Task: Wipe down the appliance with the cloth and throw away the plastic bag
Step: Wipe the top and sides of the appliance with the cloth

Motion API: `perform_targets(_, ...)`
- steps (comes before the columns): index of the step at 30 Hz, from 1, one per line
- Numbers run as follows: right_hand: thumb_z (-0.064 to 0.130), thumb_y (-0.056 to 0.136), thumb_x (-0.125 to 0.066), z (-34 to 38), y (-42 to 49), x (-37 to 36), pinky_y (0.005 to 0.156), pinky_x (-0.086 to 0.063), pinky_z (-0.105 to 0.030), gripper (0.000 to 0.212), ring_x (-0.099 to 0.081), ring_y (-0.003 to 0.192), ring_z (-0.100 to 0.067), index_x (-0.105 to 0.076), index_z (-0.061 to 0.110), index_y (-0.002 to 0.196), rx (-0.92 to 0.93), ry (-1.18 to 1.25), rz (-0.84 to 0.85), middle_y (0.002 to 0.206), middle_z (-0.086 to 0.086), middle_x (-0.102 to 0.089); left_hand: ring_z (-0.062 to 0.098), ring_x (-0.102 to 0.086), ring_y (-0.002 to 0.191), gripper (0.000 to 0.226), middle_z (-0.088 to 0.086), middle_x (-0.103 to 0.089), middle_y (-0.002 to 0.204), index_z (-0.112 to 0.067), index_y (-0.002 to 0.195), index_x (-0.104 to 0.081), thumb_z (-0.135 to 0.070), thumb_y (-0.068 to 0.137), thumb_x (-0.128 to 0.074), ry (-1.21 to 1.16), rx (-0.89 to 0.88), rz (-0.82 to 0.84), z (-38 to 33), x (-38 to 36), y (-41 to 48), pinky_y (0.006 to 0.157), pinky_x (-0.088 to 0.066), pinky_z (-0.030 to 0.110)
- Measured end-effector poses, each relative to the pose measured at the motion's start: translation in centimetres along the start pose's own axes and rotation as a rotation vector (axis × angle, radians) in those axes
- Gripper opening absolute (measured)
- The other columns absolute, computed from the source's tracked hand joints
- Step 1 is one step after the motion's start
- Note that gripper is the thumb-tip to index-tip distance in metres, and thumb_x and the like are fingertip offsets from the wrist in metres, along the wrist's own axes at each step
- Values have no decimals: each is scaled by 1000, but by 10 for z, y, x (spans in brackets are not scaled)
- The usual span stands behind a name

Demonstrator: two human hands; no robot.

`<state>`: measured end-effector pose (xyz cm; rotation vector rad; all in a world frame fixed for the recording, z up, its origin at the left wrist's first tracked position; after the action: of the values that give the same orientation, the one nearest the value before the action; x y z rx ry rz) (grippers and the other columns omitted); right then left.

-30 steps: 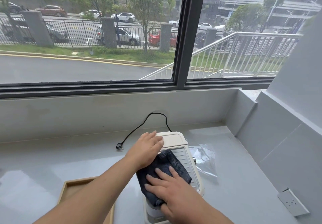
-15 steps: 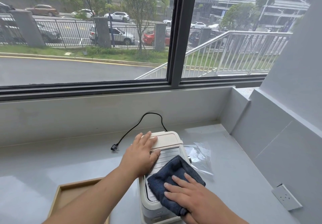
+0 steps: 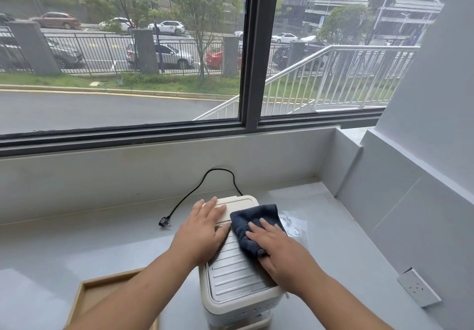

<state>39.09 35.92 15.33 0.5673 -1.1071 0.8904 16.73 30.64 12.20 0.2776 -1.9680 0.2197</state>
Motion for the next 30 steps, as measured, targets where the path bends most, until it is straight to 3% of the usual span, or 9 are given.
perform_targets(5, 18, 92, -48, -10, 28, 4, 120, -25, -25, 58, -16, 153, -1, -52, 32, 148, -95, 196, -105, 161, 23, -35, 18, -3, 158, 61, -10, -12, 172, -36, 158, -32, -61, 102, -36, 67, -2, -6, -4, 1, 1, 128, -13, 44)
perform_targets(10, 19, 89, -46, -25, 45, 6, 114, -29, -20, 58, -32, 148, -4, -55, 34, 144, -174, 353, -183, 154, 18, -48, 22, -11, 159, 56, -5, -19, 172, -33, 157, -33, -54, 105, -31, 211, -58, -45, -14, -1, -1, 128, -11, 50)
perform_targets(12, 20, 90, -47, -33, 53, 12, 110, -40, -26, 54, -52, 134, -11, -59, 36, 140, -236, 441, -235, 143, 12, -62, 19, -13, 158, 56, -8, -22, 171, -34, 156, -34, -54, 103, -30, 256, -103, -42, -18, -1, -1, 127, -11, 50)
perform_targets(14, 22, 91, -46, -43, 61, 15, 96, -49, -32, 47, -63, 111, -18, -64, 39, 131, -322, 545, -266, 122, 8, -72, 17, -10, 159, 69, -10, -20, 171, -37, 157, -32, -69, 96, -26, 237, -98, -8, -20, -2, -2, 128, -7, 51)
perform_targets(19, 21, 98, -49, -63, 67, 8, 71, -51, -18, 32, -68, 89, 0, -72, 43, 99, -486, 886, -295, 90, 21, -76, 18, 3, 160, 88, -15, -9, 172, -49, 159, -18, -93, 82, -12, 244, -104, 11, -32, -13, -10, 124, 9, 58)
perform_targets(22, 20, 101, -50, -70, 62, -4, 68, -52, -21, 29, -69, 86, -6, -70, 40, 94, -561, 1003, -318, 88, 15, -76, 19, 6, 160, 91, -16, -5, 173, -52, 159, -13, -95, 79, -5, 270, -102, 1, -36, -16, -13, 124, 11, 58)
perform_targets(25, 17, 101, -49, -75, 58, -12, 60, -48, -11, 30, -68, 84, -6, -69, 39, 97, -561, 1012, -381, 91, 12, -75, 17, 7, 159, 91, -17, -4, 172, -53, 158, -11, -96, 78, -5, 279, -98, -8, -37, -17, -15, 124, 12, 57)
perform_targets(27, 14, 99, -47, -77, 62, -13, 68, -51, -19, 35, -68, 89, -12, -69, 42, 98, -571, 1032, -433, 95, 9, -75, 16, 7, 159, 89, -18, -5, 172, -54, 157, -11, -96, 79, -7, 272, -93, -14, -38, -18, -15, 124, 13, 55)
perform_targets(30, 19, 94, -48, -71, 70, -16, 77, -57, -32, 35, -69, 89, -18, -70, 45, 92, -576, 1115, -357, 94, 5, -76, 15, 6, 159, 87, -18, -5, 172, -54, 157, -12, -95, 80, -11, 272, -90, -13, -38, -17, -16, 125, 11, 55)
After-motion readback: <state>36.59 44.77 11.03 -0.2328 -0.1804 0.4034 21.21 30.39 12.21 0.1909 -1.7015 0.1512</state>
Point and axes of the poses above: each hand's wrist, its own y-axis towards the middle knuckle, its own x-axis out of the back of the hand, z = x × y, the point moved 3 cm from there along y, towards the middle knuckle
